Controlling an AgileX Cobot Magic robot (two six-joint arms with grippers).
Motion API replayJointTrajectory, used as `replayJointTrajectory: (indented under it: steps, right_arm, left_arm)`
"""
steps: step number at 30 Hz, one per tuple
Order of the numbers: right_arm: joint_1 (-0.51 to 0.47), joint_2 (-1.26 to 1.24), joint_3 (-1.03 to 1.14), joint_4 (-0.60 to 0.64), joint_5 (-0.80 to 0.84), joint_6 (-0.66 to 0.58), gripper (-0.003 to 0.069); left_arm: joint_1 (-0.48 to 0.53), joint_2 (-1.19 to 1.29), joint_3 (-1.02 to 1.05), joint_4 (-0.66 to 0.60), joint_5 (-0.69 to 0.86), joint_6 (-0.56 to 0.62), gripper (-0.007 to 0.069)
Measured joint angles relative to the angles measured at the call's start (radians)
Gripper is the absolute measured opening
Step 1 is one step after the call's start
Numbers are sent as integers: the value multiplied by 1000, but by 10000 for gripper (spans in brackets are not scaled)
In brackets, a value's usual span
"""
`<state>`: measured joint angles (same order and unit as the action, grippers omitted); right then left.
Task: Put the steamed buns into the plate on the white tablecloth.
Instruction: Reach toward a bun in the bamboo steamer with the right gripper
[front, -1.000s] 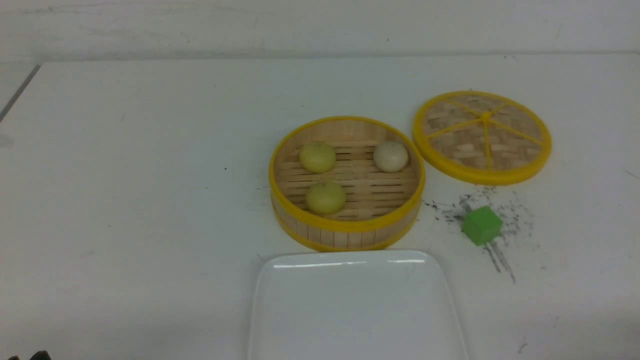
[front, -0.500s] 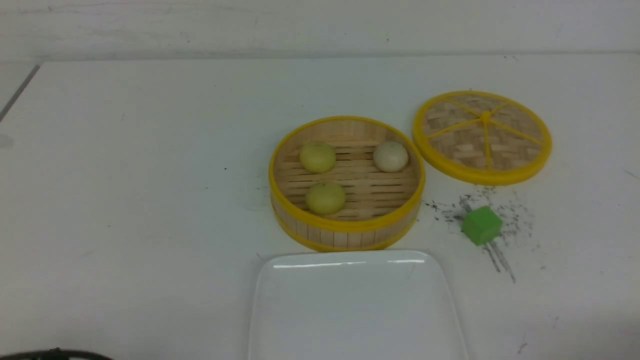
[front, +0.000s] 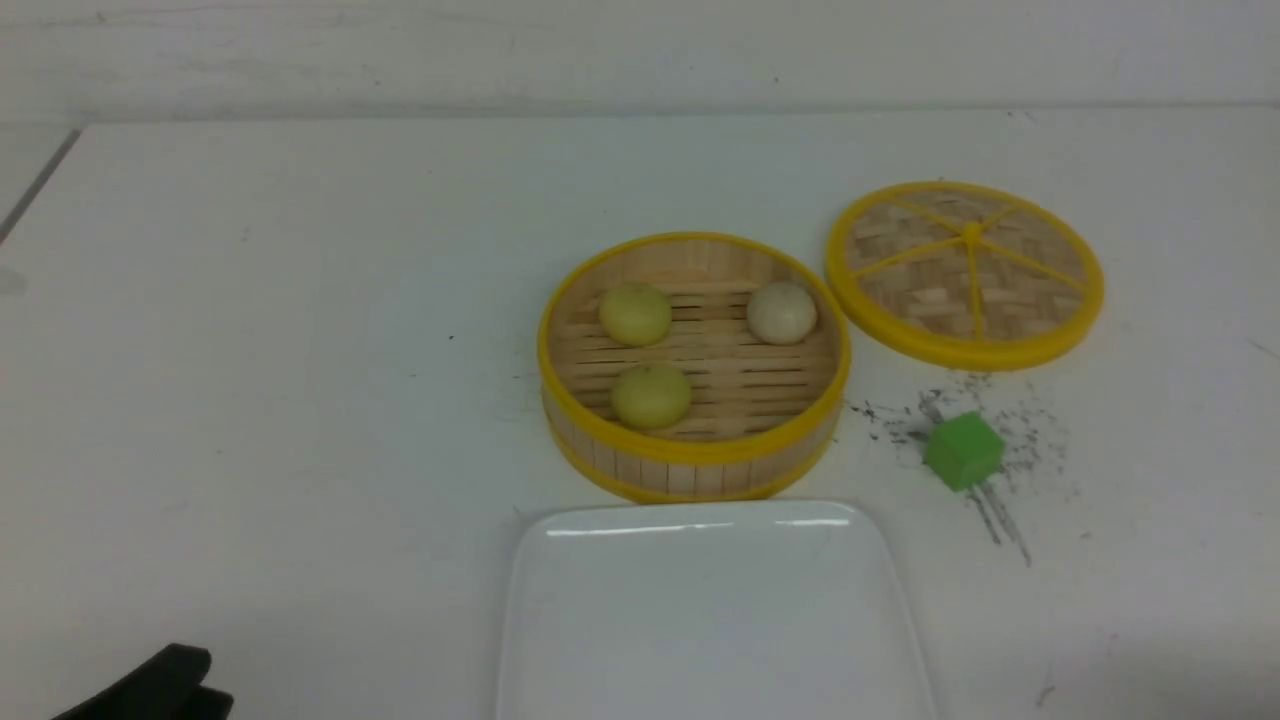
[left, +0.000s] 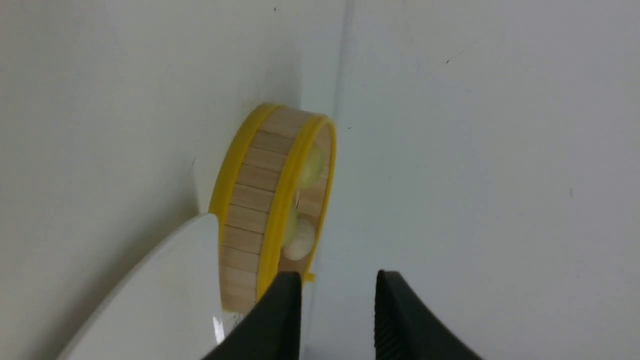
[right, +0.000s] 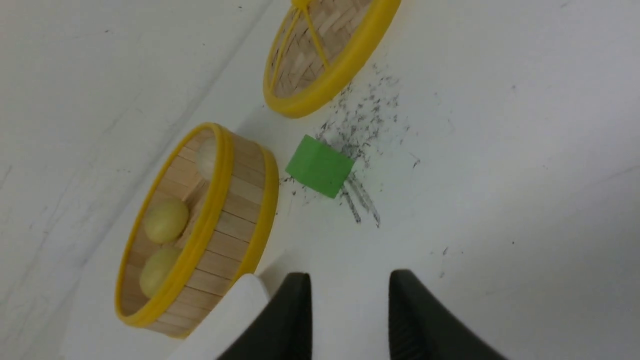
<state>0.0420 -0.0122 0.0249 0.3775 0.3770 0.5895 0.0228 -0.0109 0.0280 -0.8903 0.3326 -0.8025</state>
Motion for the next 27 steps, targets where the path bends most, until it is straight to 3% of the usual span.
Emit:
replayJointTrajectory:
  steps: [4, 8, 9, 11, 12, 14, 16, 17, 19, 21, 23, 26, 27]
  right_arm:
    - [0, 0, -13, 44, -23, -8, 235]
    - [0, 1, -141, 30, -74, -107, 190]
    - [0, 30, -266, -26, -89, -197, 137]
    - [0, 91, -396, -94, -60, -283, 73]
    - [0, 99, -410, -103, -52, -293, 65]
    - [0, 248, -576, -218, 113, -385, -4]
    - [0, 325, -625, -271, 235, -404, -10]
    - [0, 436, -666, -314, 383, -397, -9]
    - [0, 551, -684, -326, 506, -381, -7]
    - [0, 635, -691, -312, 562, -381, -5]
    - [0, 785, -706, -202, 580, -475, -3]
    - [0, 941, -745, 73, 549, -751, 2]
    - [0, 949, -751, 114, 546, -791, 3]
  left_arm:
    - [0, 0, 0, -18, -58, 6, 229]
    - [0, 0, -70, -23, -43, 131, 177]
    - [0, 0, -165, -13, -42, 293, 133]
    - [0, 12, -283, 8, -32, 494, 65]
    - [0, 12, -283, 9, -28, 512, 58]
    - [0, 110, -422, 29, 74, 684, 7]
    - [0, 198, -484, 43, 157, 719, 2]
    - [0, 314, -547, 81, 314, 748, 2]
    - [0, 452, -609, 140, 470, 767, 2]
    - [0, 542, -645, 176, 584, 783, 2]
    - [0, 704, -704, 259, 753, 812, 2]
    - [0, 853, -750, 333, 809, 839, 2]
    - [0, 861, -752, 336, 808, 840, 2]
